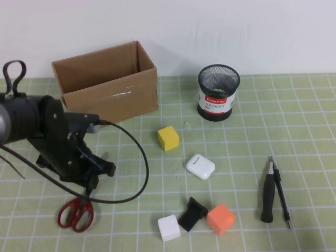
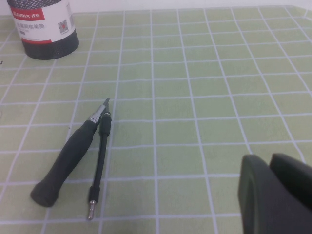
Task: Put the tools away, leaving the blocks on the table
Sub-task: Pick up the scissors from the table, then place the Scissors into the box
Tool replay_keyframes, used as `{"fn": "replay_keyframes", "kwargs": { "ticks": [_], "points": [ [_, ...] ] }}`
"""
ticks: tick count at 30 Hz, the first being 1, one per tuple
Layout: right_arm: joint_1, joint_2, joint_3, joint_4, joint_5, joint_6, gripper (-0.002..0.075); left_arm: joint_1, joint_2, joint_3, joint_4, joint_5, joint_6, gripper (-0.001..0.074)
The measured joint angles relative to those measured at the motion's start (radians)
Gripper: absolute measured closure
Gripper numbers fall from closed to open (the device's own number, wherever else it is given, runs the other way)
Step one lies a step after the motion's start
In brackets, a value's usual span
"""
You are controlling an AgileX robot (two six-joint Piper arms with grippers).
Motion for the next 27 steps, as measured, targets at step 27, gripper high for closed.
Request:
{"fn": "replay_keyframes", "kwargs": {
  "ticks": [27],
  "points": [
    [0.000, 0.000, 0.000, 0.000, 0.000, 0.000, 0.0733, -0.053, -0.373, -0.020, 0.305, -0.577, 0.211, 0.0668]
  ]
}}
